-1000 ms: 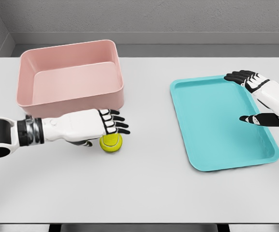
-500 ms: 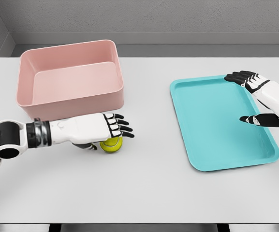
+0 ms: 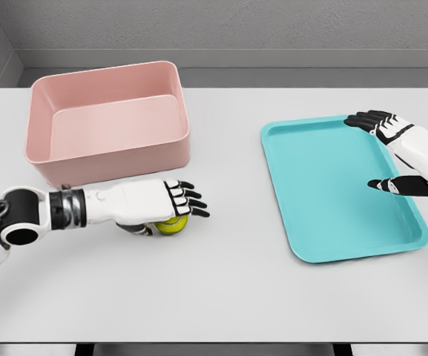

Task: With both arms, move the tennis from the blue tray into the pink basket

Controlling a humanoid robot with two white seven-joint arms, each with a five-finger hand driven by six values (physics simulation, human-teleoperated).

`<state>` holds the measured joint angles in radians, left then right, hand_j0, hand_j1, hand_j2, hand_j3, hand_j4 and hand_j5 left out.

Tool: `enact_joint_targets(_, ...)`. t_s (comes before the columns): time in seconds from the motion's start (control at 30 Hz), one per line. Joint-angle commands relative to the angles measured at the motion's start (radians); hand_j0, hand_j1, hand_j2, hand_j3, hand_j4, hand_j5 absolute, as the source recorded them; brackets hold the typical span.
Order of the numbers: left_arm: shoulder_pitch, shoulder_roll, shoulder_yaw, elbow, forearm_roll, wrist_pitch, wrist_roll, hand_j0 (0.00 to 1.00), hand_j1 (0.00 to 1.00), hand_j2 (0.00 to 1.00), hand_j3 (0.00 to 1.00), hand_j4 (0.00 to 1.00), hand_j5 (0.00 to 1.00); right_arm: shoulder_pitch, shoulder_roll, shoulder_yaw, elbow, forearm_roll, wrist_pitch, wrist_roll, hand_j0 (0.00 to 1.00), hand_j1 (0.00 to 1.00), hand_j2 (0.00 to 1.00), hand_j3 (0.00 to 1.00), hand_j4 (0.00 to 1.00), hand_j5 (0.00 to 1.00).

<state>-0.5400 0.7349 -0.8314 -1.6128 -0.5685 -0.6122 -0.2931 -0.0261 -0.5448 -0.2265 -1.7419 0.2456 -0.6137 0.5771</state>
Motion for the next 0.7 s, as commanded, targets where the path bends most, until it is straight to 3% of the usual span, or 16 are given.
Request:
enact_joint_targets(0.0, 0.0, 0.0, -0.006, 0.001, 0.006, 0.001, -0.001, 1.0, 1.0, 1.0, 1.0, 1.0, 1.0, 0.0, -0.001, 0.0, 0.001, -0.008, 0.003, -0.002, 1.0, 1.0, 1.0, 1.0, 1.0, 1.0)
enact_joint_targets(0.23, 0.0, 0.0, -0.005, 0.002, 0.009, 0.001, -0.049, 0.73, 0.73, 0.73, 0.73, 0.73, 0.73, 0.002, -0.001, -0.002, 0.001, -0.008, 0.003, -0.002, 1.0, 1.0, 1.0, 1.0, 1.0, 1.0)
enact_joint_targets(0.4, 0.0, 0.0, -0.006, 0.011, 0.007, 0.001, -0.052, 0.61, 0.61, 0.61, 0.61, 0.61, 0.61, 0.002, -0.001, -0.002, 0.002, -0.008, 0.003, -0.002, 1.0, 1.0, 1.0, 1.0, 1.0, 1.0)
enact_joint_targets(0.67, 0.002, 0.0, -0.006, 0.011, 0.013, 0.001, -0.066, 0.57, 0.57, 0.57, 0.57, 0.57, 0.57, 0.002, -0.001, -0.002, 0.018, -0.008, 0.003, 0.0, 1.0, 1.0, 1.0, 1.0, 1.0, 1.0)
